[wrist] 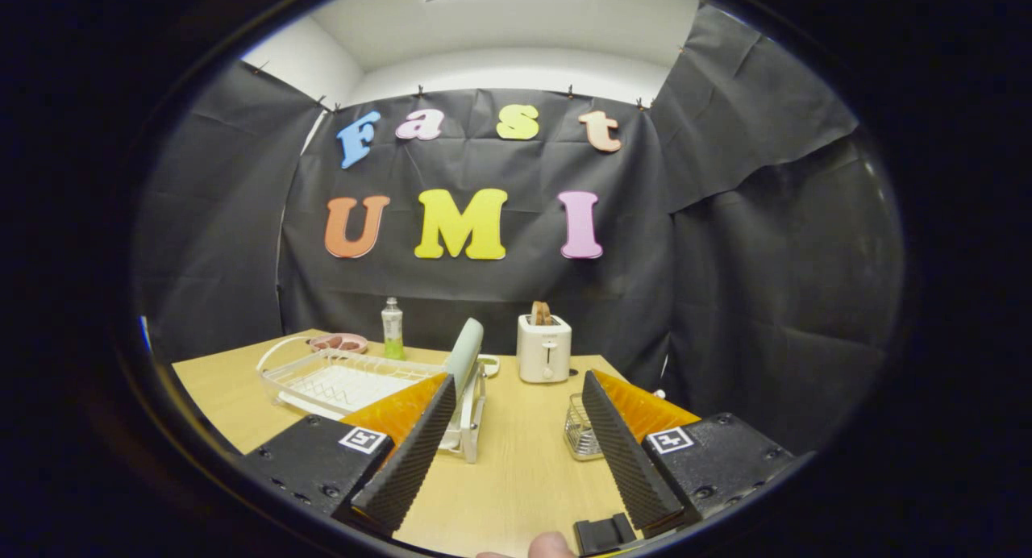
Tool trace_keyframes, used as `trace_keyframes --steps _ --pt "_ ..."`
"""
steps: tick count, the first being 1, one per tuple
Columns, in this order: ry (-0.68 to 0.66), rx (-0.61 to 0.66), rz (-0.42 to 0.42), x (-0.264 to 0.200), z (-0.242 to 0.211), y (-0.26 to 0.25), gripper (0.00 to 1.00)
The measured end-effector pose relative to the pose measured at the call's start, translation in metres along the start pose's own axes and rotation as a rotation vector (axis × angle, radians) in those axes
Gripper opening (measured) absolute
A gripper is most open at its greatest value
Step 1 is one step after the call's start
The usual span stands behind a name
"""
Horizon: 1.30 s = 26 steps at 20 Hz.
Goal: Take the plate from the dish rack, then take the spoon from the basket and place it into the plate.
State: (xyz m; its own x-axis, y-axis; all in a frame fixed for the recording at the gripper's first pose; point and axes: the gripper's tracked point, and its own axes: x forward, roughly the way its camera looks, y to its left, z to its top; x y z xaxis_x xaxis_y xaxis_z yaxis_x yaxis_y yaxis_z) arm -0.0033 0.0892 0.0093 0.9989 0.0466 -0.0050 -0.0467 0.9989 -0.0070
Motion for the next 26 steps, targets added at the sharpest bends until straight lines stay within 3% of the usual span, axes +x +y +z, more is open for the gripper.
trace_keyframes --steps 13,18,26 --pt "0.003 -0.025 0.009 0.011 0.005 -0.002 1.0" --pt "0.039 -0.041 0.033 0.044 0.02 -0.007 1.0" --pt "0.194 -0.094 0.152 0.113 0.047 0.021 1.0"
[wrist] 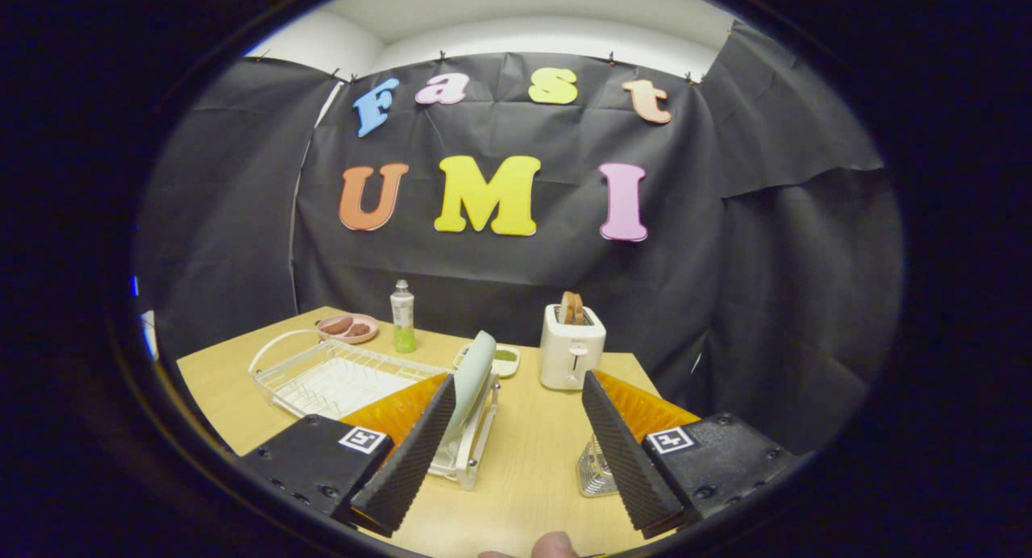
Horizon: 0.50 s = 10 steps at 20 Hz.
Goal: Take the plate from the dish rack, then take the spoon from the basket and place it into the plate.
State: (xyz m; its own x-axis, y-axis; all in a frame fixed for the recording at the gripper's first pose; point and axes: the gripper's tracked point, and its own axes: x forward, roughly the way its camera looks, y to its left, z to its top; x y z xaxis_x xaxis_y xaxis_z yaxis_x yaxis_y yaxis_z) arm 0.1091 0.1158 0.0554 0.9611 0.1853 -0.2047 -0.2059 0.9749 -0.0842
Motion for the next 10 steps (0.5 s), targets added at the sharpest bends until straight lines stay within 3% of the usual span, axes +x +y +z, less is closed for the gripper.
trace_keyframes --steps 3,6,10 --pt "0.086 0.015 0.052 0.026 0.01 0.01 1.0" --pt "0.174 -0.022 0.066 0.056 0.014 0.021 1.0" --pt "0.304 0.019 0.086 0.092 0.008 0.037 1.0"
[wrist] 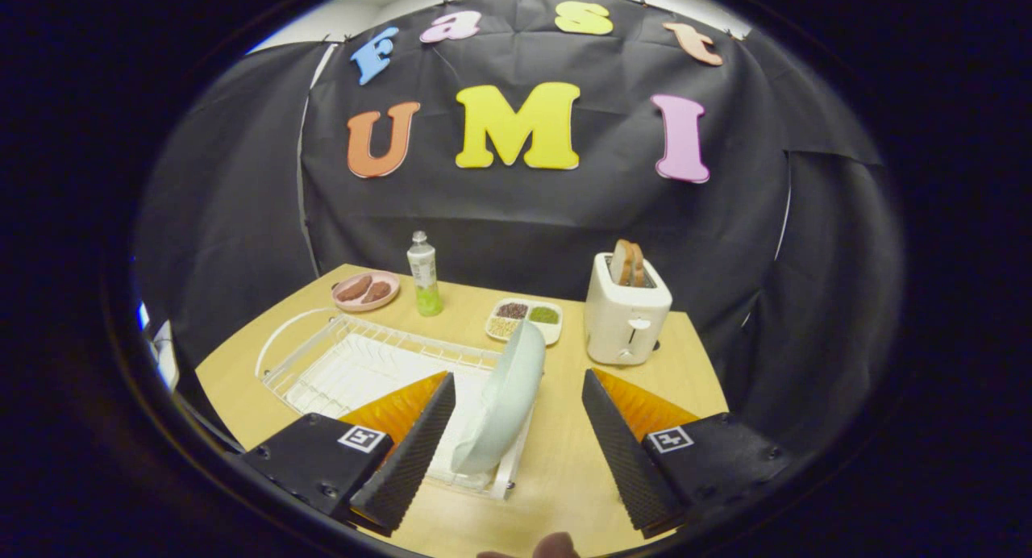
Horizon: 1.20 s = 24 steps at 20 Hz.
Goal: Take the plate from the dish rack, then take the spoon from the basket and place it into the plate.
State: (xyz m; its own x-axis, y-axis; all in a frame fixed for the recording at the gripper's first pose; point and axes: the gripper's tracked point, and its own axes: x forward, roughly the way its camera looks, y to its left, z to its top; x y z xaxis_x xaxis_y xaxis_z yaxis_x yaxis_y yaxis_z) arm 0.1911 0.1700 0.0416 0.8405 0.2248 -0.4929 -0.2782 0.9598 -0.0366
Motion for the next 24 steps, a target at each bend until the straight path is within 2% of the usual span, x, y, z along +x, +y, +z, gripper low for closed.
trace_keyframes --steps 2,8,10,16,17,20,21,24 --pt "0.053 -0.001 -0.032 0.02 0.0 -0.004 1.0" --pt "0.242 0.119 0.025 0.051 -0.03 0.012 1.0" --pt "0.273 0.149 0.001 0.058 -0.036 0.008 0.99" --pt "0.323 0.185 -0.03 0.062 -0.044 0.014 0.77" --pt "0.331 0.183 -0.047 0.061 -0.046 0.013 0.68" --pt "0.331 0.191 -0.088 0.06 -0.046 0.012 0.54" --pt "0.33 0.192 -0.09 0.059 -0.046 0.013 0.45" --pt "0.339 0.188 -0.114 0.057 -0.046 0.014 0.43"
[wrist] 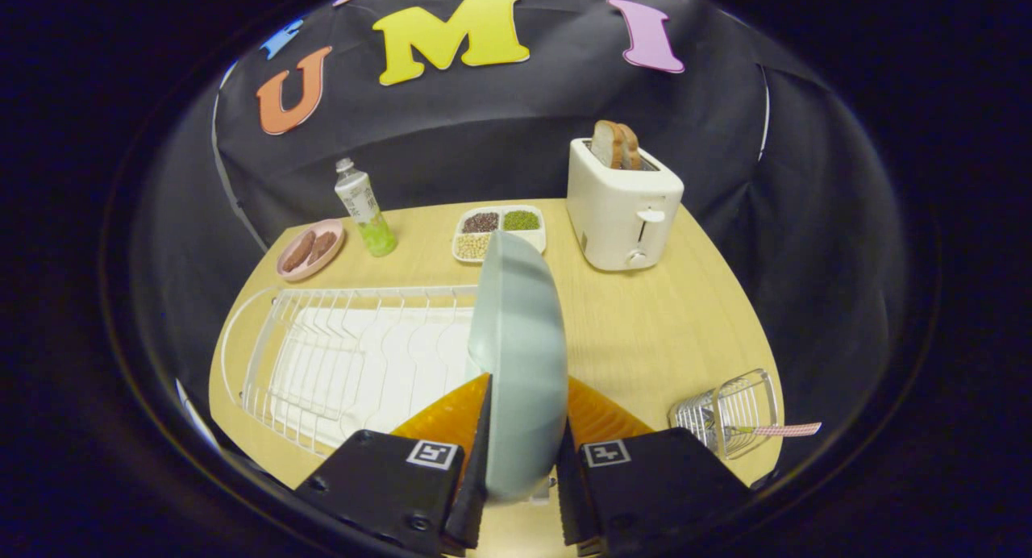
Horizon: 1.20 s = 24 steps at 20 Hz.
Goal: Take the plate from the dish rack, then take the spoon from the basket and place it into the plate.
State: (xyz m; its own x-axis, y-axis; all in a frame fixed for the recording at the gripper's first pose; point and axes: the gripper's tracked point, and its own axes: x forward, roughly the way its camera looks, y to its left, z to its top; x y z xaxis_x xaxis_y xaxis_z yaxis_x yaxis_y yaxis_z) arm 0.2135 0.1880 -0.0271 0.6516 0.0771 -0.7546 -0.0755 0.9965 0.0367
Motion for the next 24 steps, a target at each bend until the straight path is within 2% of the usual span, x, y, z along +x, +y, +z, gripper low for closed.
trace_keyframes --steps 3,8,14,18,24 --pt "-0.003 -0.006 -0.05 -0.007 0.004 -0.001 0.41" --pt "-0.055 -0.053 -0.195 -0.024 0.021 -0.004 0.38" --pt "-0.144 -0.171 -0.32 -0.05 0.044 -0.003 0.34" --pt "-0.214 -0.193 -0.269 -0.075 0.046 0.005 0.31" --pt "-0.217 -0.158 -0.035 -0.116 0.002 0.015 0.3"
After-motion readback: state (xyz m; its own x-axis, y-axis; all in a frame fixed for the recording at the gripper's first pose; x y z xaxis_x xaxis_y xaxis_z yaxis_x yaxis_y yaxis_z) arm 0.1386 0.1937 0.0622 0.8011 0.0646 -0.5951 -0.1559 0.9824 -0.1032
